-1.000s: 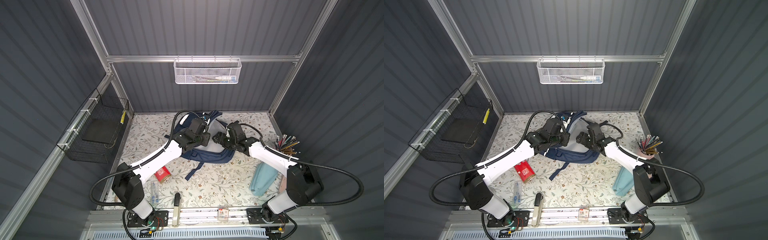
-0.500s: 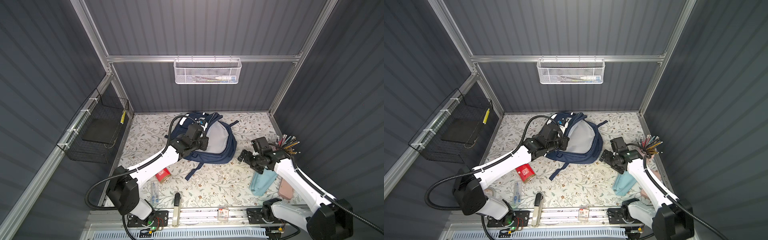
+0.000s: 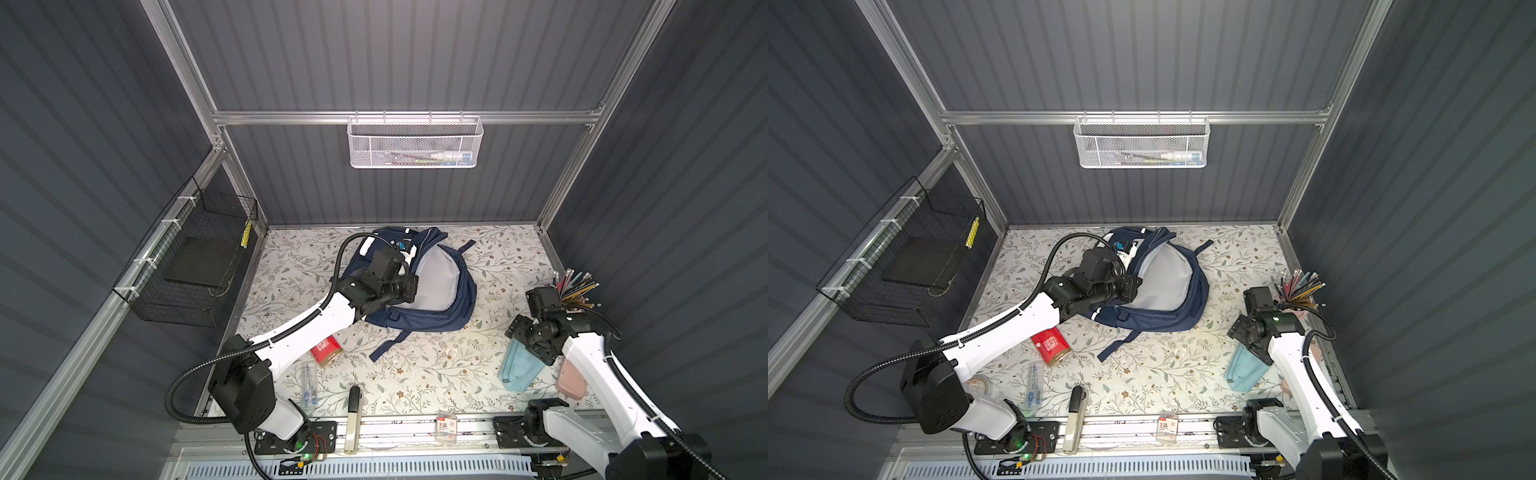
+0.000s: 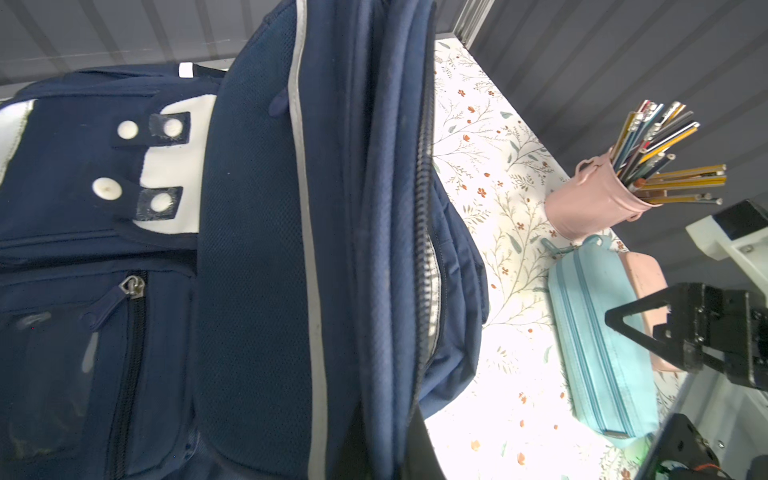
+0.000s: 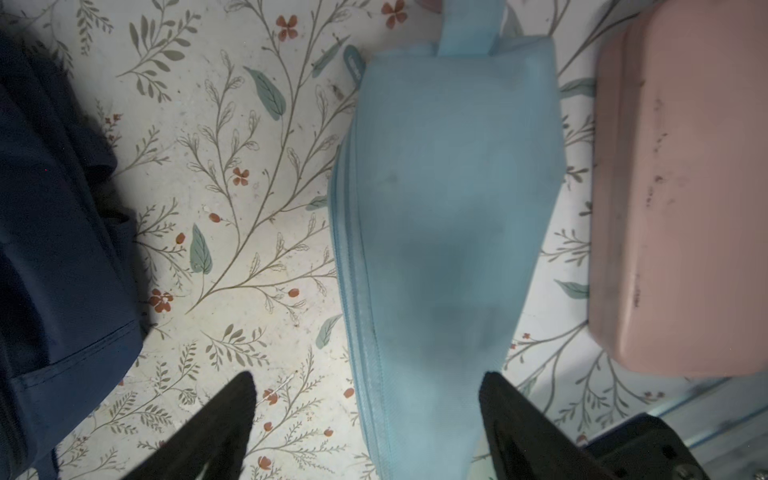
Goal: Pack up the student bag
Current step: 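Move the right gripper to the light blue pencil case and grasp it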
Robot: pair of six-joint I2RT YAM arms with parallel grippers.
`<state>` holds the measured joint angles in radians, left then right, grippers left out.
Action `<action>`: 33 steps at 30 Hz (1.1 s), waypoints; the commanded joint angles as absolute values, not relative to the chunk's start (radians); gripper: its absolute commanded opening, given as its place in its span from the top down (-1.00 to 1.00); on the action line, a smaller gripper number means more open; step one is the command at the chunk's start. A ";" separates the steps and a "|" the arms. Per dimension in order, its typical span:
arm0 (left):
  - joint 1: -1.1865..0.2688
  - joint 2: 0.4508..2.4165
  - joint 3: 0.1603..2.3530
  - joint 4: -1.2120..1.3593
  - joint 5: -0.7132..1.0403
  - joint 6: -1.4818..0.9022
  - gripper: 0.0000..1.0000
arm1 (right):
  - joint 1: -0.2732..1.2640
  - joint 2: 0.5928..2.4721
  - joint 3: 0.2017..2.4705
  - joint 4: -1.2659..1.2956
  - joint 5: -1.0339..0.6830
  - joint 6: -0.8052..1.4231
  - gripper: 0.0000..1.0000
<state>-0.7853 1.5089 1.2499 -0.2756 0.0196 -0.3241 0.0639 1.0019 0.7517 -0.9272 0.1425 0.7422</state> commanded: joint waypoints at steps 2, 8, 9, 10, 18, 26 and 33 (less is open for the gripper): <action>-0.793 1.463 1.282 -0.249 0.086 -0.338 1.00 | 0.029 1.055 0.730 -0.912 0.137 0.716 -0.58; -0.794 1.459 1.278 -0.260 0.089 -0.335 1.00 | 0.014 1.113 0.704 -0.853 0.128 0.669 0.52; -0.794 1.457 1.276 -0.258 0.094 -0.338 1.00 | 0.015 1.113 0.701 -0.851 0.140 0.664 0.60; -0.793 1.457 1.273 -0.253 0.105 -0.341 1.00 | 0.015 1.114 0.695 -0.838 0.129 0.657 0.64; -0.794 1.474 1.276 -0.244 0.135 -0.363 1.00 | 0.045 1.170 0.696 -0.837 0.142 0.663 0.33; -0.793 1.457 1.288 -0.290 0.105 -0.316 1.00 | 0.125 1.126 0.750 -0.803 0.051 0.670 0.98; -0.787 1.451 1.299 -0.338 0.074 -0.276 1.00 | 0.167 1.012 0.823 -0.819 0.003 0.667 1.00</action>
